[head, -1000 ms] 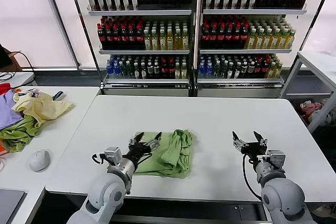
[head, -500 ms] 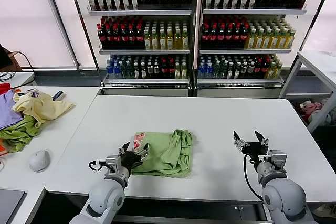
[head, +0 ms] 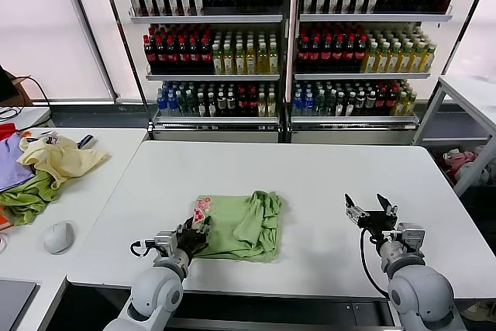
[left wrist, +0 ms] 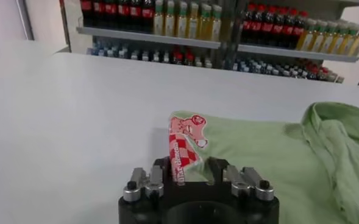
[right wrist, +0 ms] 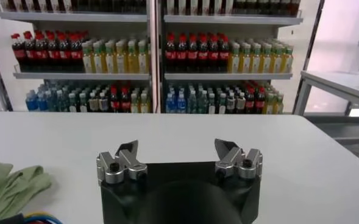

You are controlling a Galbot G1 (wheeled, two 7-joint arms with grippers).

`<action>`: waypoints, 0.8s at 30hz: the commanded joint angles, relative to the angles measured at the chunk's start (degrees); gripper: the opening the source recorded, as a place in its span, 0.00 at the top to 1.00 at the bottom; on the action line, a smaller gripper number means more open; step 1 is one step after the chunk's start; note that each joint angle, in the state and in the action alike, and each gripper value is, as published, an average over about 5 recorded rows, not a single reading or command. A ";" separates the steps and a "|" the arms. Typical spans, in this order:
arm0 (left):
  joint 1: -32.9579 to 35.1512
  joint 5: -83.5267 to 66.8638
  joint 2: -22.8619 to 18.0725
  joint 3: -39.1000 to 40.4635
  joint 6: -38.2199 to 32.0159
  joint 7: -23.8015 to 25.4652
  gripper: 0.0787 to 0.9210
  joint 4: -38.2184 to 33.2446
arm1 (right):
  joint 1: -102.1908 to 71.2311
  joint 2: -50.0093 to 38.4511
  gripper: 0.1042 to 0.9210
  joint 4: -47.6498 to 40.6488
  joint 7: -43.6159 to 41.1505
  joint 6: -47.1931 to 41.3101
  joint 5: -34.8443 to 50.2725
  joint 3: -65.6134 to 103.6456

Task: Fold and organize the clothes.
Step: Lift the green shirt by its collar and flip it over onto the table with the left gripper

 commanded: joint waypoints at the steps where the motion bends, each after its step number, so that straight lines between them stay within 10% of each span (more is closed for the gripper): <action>1: 0.69 -11.03 -0.36 -2.23 0.78 -0.49 0.60 -0.43 | 0.03 0.18 0.12 0.17 0.08 -0.06 -0.04 -0.05; 14: -0.77 -35.15 3.81 -16.89 2.51 -1.00 0.96 -6.30 | 0.18 0.17 0.12 -0.08 0.17 0.07 0.10 0.00; 24: -1.81 -45.98 19.98 -32.51 3.24 -1.78 0.96 -8.66 | 1.12 -0.04 0.12 -0.76 0.06 0.37 1.14 -0.26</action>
